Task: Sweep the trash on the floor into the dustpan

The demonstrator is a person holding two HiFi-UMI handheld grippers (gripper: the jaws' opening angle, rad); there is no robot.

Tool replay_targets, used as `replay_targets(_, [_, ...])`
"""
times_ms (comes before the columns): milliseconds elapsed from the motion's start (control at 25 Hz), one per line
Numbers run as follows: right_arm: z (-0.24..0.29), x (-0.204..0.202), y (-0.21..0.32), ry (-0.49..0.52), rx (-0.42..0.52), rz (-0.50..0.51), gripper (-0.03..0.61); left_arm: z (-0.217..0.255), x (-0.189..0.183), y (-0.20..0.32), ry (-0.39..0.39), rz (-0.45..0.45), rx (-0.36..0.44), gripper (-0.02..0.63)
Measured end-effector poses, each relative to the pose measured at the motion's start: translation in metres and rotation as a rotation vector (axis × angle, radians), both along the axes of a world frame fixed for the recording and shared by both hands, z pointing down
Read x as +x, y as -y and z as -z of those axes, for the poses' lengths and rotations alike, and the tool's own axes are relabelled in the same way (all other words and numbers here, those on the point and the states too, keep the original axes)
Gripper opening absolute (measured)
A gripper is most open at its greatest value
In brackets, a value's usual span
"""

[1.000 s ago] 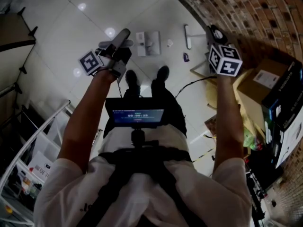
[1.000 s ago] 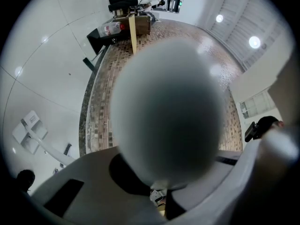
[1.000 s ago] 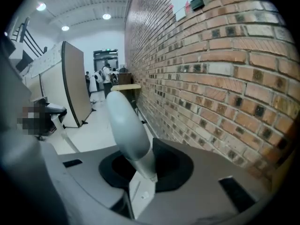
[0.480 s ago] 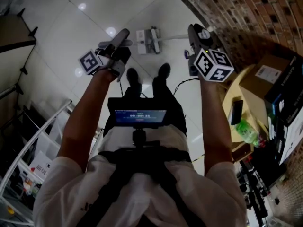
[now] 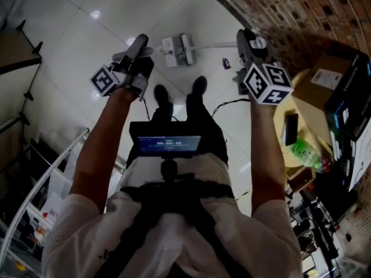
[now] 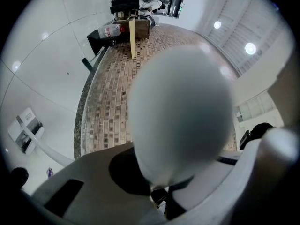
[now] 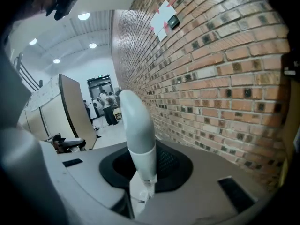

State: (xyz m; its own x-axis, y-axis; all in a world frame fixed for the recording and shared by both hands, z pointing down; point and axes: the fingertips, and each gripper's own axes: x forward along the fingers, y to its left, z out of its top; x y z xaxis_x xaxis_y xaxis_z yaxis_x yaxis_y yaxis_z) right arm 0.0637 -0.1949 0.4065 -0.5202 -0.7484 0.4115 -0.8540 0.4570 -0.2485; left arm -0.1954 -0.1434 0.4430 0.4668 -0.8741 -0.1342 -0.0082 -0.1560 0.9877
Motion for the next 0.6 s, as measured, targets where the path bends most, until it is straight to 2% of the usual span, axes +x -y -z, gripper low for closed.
replay_targets(200, [0.031,0.057,0.010,-0.024,0.065,-0.094,0.061,0.013,0.023,0.003,-0.018,-0.050,0.019,0.003])
replay_targets(400, [0.054,0.123,0.007,-0.100,0.121,-0.186,0.061,0.019,0.070,0.017,-0.028,-0.162,0.037,0.003])
replay_targets(600, [0.055,0.176,0.001,-0.202,0.134,-0.253,0.061,0.018,0.131,0.035,-0.005,-0.310,0.048,0.002])
